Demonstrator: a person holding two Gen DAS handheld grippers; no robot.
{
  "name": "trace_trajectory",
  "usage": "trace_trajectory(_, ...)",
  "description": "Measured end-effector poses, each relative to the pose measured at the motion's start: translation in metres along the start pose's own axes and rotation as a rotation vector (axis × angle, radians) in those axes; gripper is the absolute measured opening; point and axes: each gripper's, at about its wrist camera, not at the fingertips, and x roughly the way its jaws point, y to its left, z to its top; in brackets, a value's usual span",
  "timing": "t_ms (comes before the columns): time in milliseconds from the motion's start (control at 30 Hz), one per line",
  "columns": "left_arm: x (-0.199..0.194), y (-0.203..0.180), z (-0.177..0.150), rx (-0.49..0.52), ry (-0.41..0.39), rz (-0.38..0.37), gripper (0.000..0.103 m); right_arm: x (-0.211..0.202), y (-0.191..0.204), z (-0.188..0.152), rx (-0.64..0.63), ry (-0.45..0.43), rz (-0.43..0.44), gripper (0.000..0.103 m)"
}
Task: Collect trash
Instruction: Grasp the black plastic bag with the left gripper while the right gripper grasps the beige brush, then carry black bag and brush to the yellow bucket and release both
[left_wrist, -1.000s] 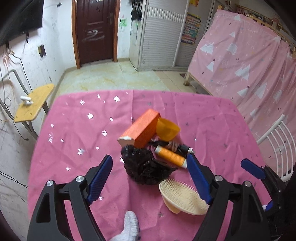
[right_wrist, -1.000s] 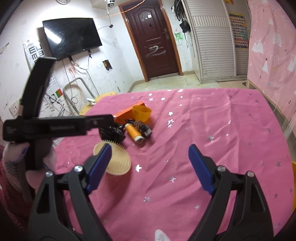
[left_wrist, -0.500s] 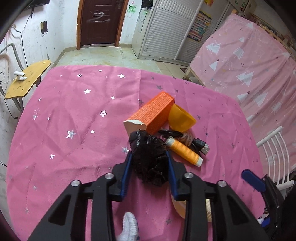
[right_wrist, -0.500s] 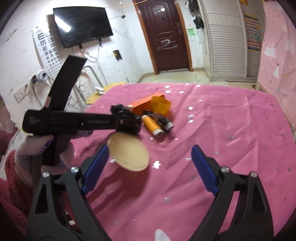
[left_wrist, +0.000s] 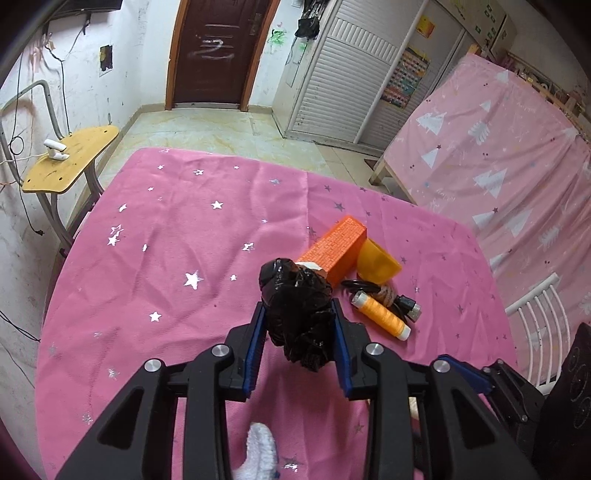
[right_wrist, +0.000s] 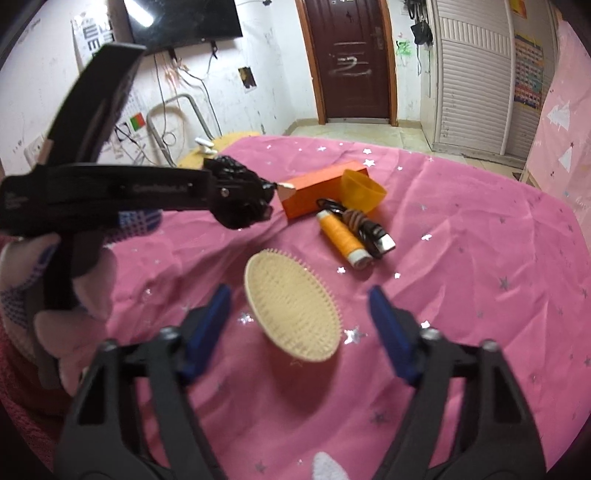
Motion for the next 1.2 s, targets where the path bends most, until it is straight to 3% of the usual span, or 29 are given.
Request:
trace_trajectory(167,-0.003,0.006,-0.002,-0.006,-0.003,0.002,0.025,0.007,0.0,0.002,-0.01,0.021,-0.015,0.034)
trace_trajectory(433,-0.007,0.003,-0.003,-0.006,-0.014,0.005,0.025,-0.002,-0.005,0.004,-0.005,-0.023,-0.04,0.013)
trace_trajectory(767,-0.016,-0.021,-0.007,0.041,-0.034,0.022,0.025,-0.027,-0.029,0.002,0.059,-0.108,-0.053,0.011)
trace_trajectory(1200,-0.027,-0.095,-0.016,0.173,-0.06,0.019,0.025,-0.09,-0.096,-0.019,0.188,-0.255,-0.095,0.011)
